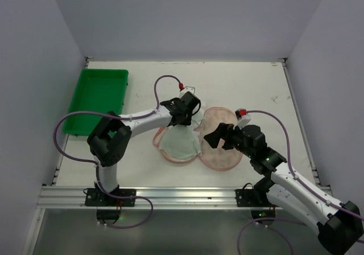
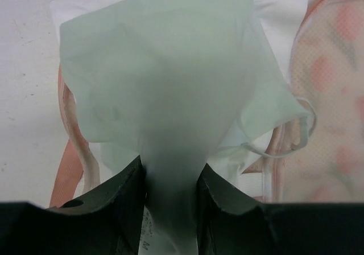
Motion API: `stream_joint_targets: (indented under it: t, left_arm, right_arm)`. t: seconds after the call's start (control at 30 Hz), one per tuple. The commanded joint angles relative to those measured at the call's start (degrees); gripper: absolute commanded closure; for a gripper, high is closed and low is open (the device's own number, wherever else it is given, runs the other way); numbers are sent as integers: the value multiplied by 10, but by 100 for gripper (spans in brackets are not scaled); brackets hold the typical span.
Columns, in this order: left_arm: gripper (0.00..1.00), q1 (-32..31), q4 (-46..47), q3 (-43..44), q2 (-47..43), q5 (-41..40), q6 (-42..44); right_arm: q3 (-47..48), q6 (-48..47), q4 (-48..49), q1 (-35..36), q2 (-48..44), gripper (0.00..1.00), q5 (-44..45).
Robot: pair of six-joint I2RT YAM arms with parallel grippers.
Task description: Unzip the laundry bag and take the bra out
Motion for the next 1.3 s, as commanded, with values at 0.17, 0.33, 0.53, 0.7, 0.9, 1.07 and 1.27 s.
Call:
stream_joint_targets:
  t: [0.17,0.33,0.53,0.7,0.9,1.07,1.27]
  left_arm:
    - [70,-2,-5,-14,-112,-3,5]
    - [72,-1,-26,-18,-155,-30,9]
    - [71,10,-44,-25,-248,-89,15]
    - [69,59,-55,-12,-308,-99,47]
    - [65,135,-53,7,-366,-152,138]
    - [65,222,21,-29,-393,-237,241]
    - [65,341,114,-83,-372,-254,353]
  right_arm:
    - [-5,-3,23,-1,-11,1,6]
    - [-6,-4,17,-1,-29,1,15]
    - [-16,-3,15,-1,-64,1,32]
    - [-24,-7,16,-1,-96,1,39]
    - [-23,-10,18,-2,-88,1,39]
    - [-22,-11,25,-1,-73,1,26]
    - [-22,-17,41,-1,-63,1,13]
